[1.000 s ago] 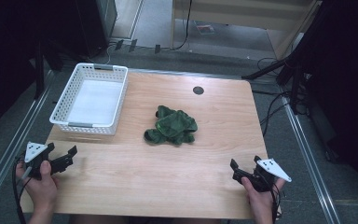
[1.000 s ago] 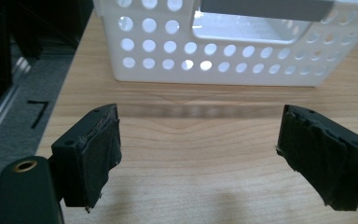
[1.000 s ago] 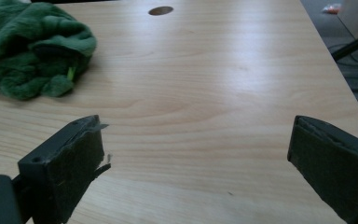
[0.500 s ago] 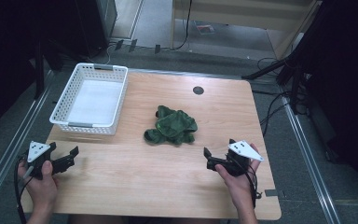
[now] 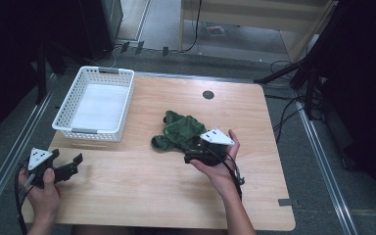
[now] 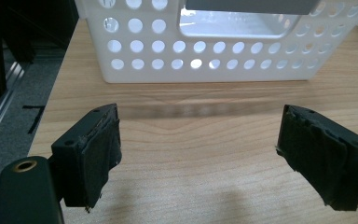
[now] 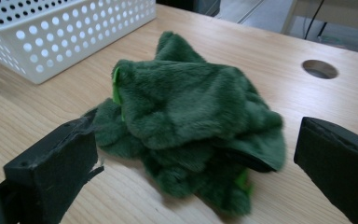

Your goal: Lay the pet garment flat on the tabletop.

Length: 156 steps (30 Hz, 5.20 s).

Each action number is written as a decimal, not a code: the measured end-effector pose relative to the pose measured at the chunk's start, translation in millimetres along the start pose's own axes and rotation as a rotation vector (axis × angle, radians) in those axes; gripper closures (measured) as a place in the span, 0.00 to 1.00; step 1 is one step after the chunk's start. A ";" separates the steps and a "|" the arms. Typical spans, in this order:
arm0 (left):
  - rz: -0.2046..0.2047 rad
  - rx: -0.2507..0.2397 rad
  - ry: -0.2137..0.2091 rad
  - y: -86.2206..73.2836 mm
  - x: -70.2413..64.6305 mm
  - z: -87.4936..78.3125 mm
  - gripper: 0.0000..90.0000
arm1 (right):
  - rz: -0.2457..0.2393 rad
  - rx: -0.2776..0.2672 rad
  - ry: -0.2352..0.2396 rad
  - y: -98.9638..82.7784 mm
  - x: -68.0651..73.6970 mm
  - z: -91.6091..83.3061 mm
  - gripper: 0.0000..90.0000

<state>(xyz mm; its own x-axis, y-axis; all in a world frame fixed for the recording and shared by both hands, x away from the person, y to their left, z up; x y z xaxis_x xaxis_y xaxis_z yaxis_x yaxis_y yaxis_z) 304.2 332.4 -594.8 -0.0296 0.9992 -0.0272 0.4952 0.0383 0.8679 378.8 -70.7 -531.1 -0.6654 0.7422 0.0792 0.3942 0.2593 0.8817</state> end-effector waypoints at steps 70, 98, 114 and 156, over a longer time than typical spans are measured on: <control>0.165 -0.004 -0.542 14.9 -189.7 -36.0 0.31 | -0.031 0.000 0.247 -11.1 95.7 -23.5 0.61; -0.016 0.185 -0.347 3.7 -161.5 22.5 0.50 | -0.001 0.071 0.285 17.5 66.1 -0.6 0.56; 0.091 0.209 -0.285 15.0 -197.0 45.4 0.59 | 0.109 0.185 0.227 -9.2 25.6 50.9 0.96; 0.322 0.190 -0.331 26.1 -244.9 75.7 0.98 | 0.110 0.210 0.028 -42.7 -21.7 51.2 0.96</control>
<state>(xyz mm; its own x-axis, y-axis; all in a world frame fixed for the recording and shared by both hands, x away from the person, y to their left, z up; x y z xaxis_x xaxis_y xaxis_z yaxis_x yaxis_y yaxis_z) 390.0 89.7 -603.1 0.4126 0.9098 0.0445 0.5840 -0.3017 0.7536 408.8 -66.2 -594.3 -0.6277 0.7562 0.1848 0.5862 0.3030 0.7514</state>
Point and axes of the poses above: each handheld gripper's, and its own axes: z roughly forward along the jaws, y roughly out of its top, x roughly to its left, the point moved 9 cm from there along z, roughly forward along the jaws, and after that the axes turned 9 degrees about y, right-handed, at the moved point
